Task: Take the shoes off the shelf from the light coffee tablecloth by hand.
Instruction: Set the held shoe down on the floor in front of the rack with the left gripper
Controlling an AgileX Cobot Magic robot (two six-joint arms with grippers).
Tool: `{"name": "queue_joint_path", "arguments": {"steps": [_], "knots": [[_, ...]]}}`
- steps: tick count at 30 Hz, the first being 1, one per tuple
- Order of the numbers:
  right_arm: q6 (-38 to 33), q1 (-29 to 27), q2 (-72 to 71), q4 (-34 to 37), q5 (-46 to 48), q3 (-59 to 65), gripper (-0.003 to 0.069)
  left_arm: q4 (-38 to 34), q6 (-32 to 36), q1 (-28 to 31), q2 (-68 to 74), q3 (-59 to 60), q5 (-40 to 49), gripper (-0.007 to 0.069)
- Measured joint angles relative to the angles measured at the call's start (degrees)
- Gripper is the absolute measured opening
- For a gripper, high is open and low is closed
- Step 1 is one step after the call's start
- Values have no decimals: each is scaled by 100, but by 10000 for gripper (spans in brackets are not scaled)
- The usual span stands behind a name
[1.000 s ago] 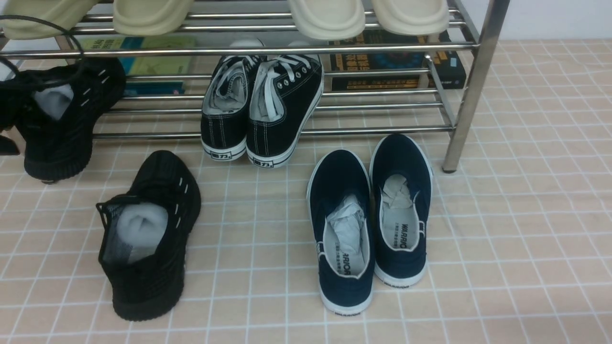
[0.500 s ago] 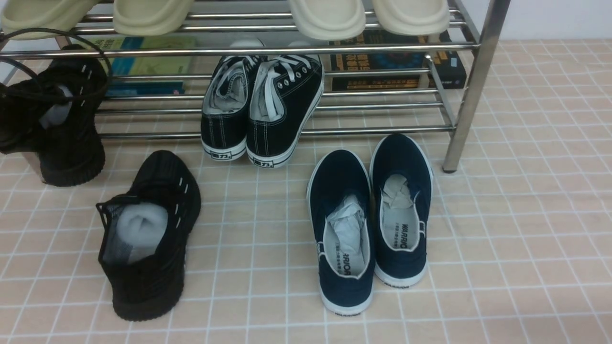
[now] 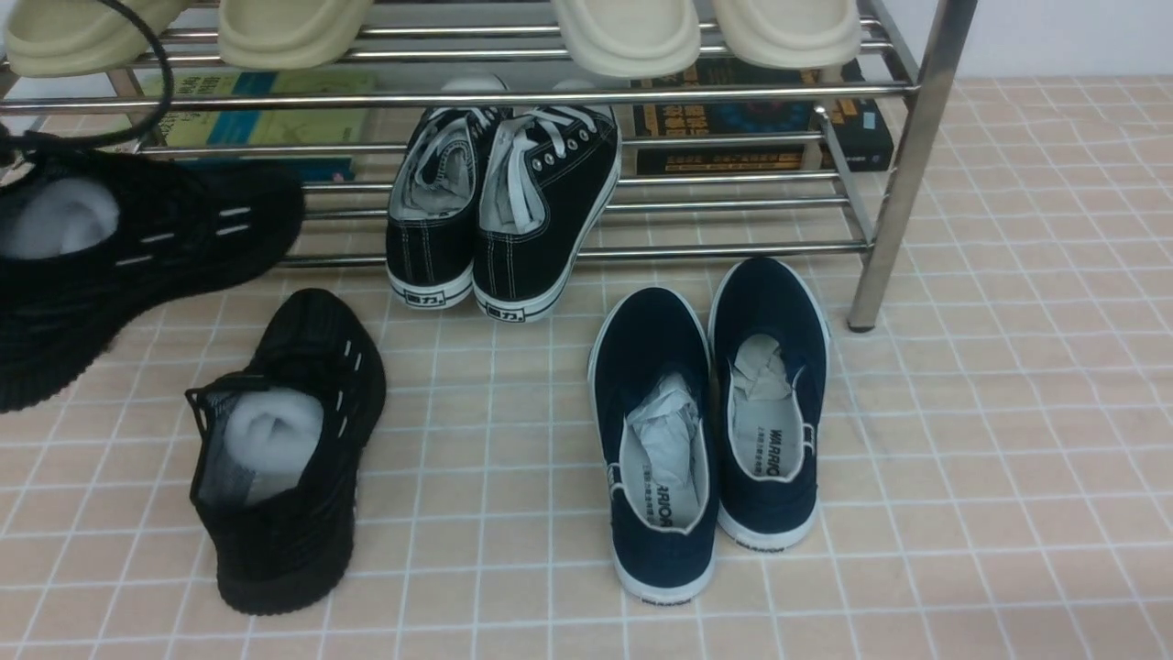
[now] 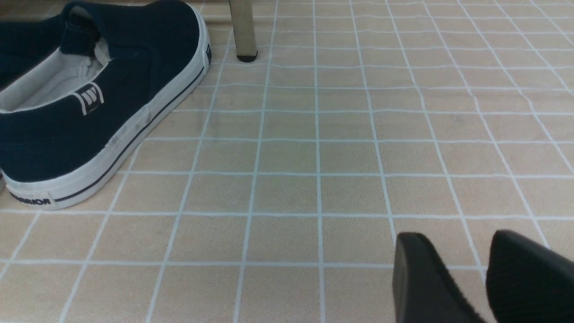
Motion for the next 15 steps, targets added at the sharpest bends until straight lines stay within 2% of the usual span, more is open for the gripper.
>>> {"name": "queue_joint_path", "arguments": {"steps": [2,6,11,15], "knots": [[0,0,0,0,0,0,240,165,-193,0,-175,210,-16,13],[0,0,0,0,0,0,240,662,-1035,0,-701,1059,-283,13],[0,0,0,0,0,0,240,747,-2033,0,-1069,2159,-1439,15],[0,0,0,0,0,0,240,713,-2385,0,-1029,2720,-2251,15]]}}
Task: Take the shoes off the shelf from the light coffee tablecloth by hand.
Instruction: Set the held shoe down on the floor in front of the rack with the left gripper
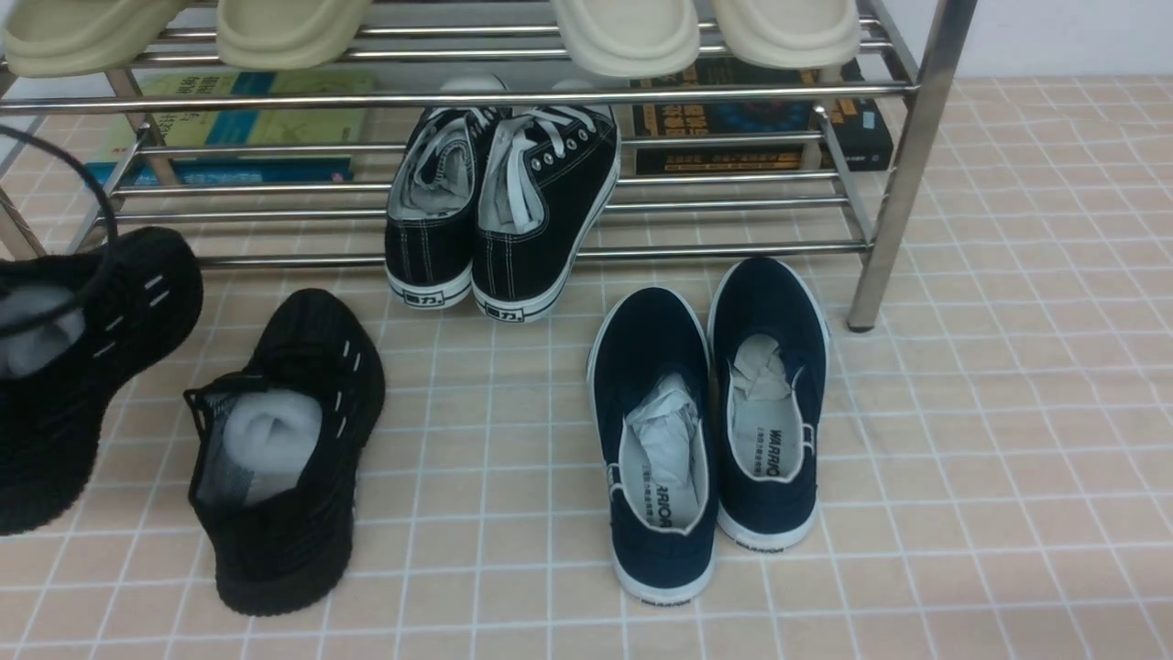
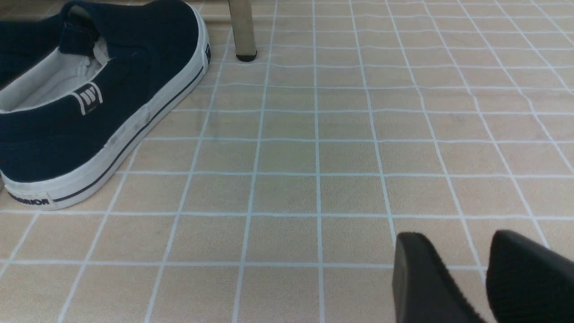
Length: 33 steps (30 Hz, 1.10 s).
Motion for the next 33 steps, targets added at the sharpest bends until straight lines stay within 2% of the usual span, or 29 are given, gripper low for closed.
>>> {"name": "queue_joint_path", "arguments": {"steps": [6,20,33], "knots": [[0,0,0,0,0,0,240,-35,-96,0,261,361,-384,18],[4,0,0,0,0,0,240,-168,-67,0,783,395,-383,26],[4,0,0,0,0,0,240,-299,223,-5,794,390,-187,23]]}}
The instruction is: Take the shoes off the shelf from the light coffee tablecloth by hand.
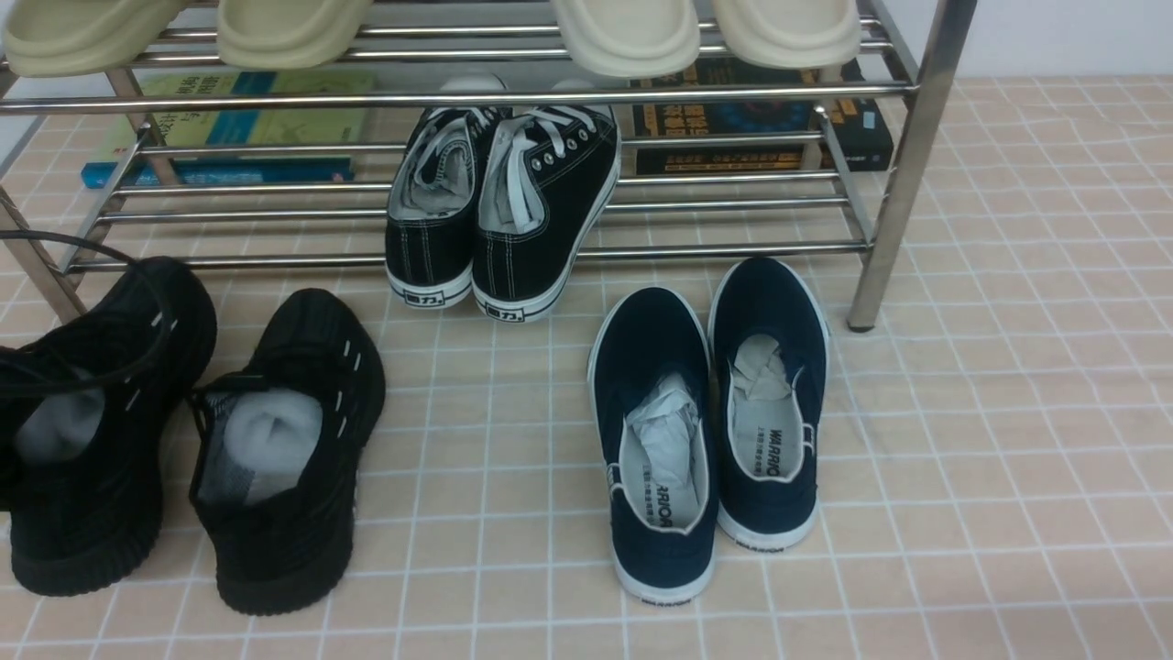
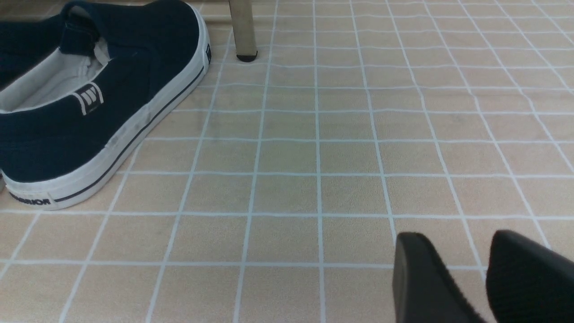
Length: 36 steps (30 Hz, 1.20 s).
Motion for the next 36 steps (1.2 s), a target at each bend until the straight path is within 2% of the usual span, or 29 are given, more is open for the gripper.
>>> {"name": "queue_joint_path", "arguments": {"steps": [13,17,21,24,29,30,32,34,36], "knots": [[0,0,0,0,0,0,240,-278,306,-6,5,-10,79,22],[0,0,0,0,0,0,240,-504,551,-6,5,-10,72,24],[0,0,0,0,0,0,240,-699,1088,-6,5,-10,127,41],[0,0,0,0,0,0,240,-739,1432,-6,5,-10,141,83],[0,0,0,0,0,0,240,-718,1616,-6,5,-284,706,271],[0,0,0,0,0,0,240,-706,1616,-6,5,-303,739,278],[0,0,0,0,0,0,240,-565,1620,-6,-17,-553,1155,340],[0,0,0,0,0,0,240,-422,1678,-6,-95,-803,1604,350],[0,0,0,0,0,0,240,-350,1828,-6,-279,-989,2041,314]]}}
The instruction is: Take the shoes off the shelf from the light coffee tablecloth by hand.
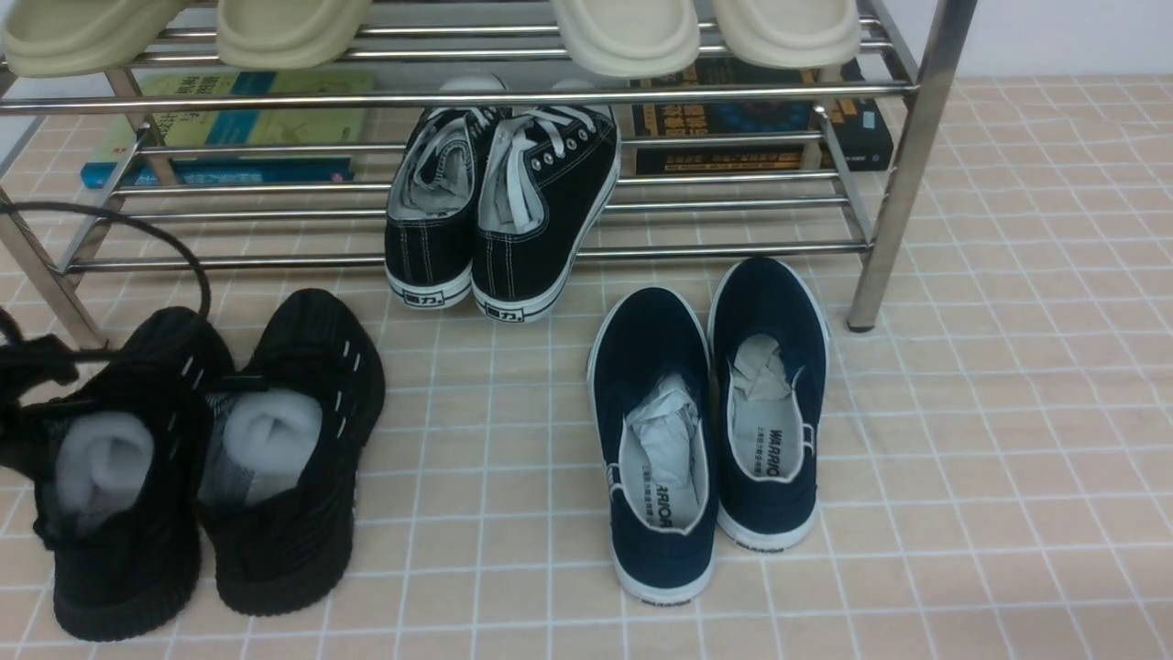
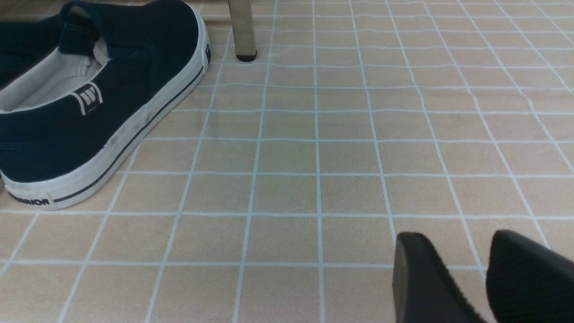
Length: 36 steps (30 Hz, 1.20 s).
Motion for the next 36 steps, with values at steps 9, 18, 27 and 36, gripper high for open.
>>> {"name": "queue_joint_path", "arguments": {"steps": [9,18,27,36], "knots": [[0,0,0,0,0,0,240,-595,956,0,-1638,240,1149,2],[-5,0,0,0,0,0,240,-1506,1290,0,-4861,1890,897,1],[-5,0,0,0,0,0,240,-1673,716,0,-7703,3222,-364,11],[-5,0,0,0,0,0,240,-1524,709,0,-7760,3276,-698,20]]}}
